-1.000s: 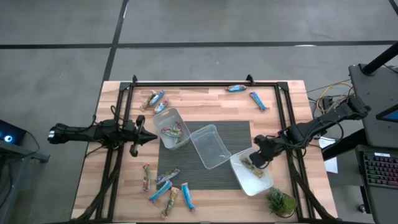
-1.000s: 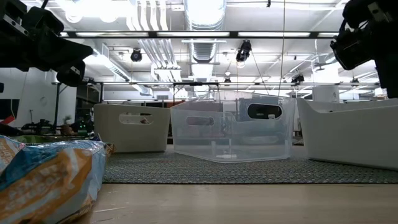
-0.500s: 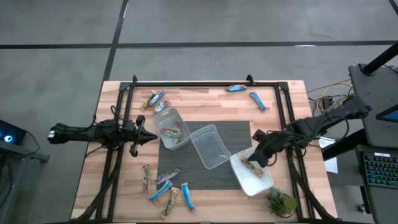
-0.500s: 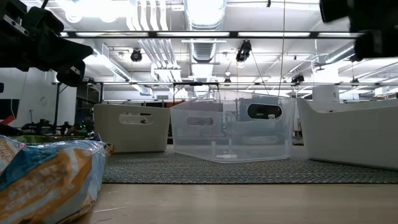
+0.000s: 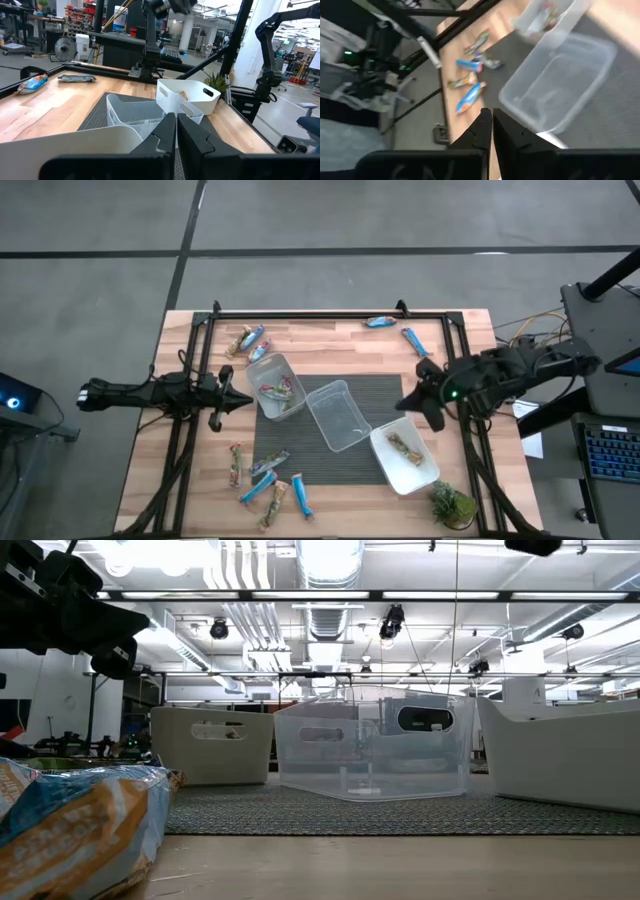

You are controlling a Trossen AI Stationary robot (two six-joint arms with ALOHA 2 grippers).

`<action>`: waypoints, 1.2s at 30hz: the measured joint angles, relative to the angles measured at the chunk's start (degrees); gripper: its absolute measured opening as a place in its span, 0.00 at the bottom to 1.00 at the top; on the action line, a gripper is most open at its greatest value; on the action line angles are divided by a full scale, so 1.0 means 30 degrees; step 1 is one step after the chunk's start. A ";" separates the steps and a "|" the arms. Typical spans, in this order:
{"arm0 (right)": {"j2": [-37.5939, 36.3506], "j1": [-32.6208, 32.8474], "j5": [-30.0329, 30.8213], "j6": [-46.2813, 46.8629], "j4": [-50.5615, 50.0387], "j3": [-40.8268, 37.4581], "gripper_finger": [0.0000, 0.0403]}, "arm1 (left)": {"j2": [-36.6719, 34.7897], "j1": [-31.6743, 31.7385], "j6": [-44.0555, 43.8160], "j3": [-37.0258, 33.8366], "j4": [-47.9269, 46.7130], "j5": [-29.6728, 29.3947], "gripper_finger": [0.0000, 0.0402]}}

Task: Pick and place Granola Bars by type
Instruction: Put the blue granola bar into the transparent bin

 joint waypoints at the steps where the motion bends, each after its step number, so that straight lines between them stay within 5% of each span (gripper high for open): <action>1: 0.0047 -0.0196 0.0289 -0.0501 -0.0615 0.0490 0.02 | 0.0002 0.0003 0.0000 0.0002 -0.0002 0.0000 0.00; 13: 0.0147 -0.2816 0.1680 -0.2328 -0.4895 0.2883 0.02 | -0.0003 -0.0002 0.0000 0.0003 -0.0005 0.0000 0.00; 36: 0.1283 -1.0921 0.1620 -0.5811 -0.5649 0.0817 0.02 | -0.0002 0.0002 0.0000 0.0007 -0.0007 0.0000 0.00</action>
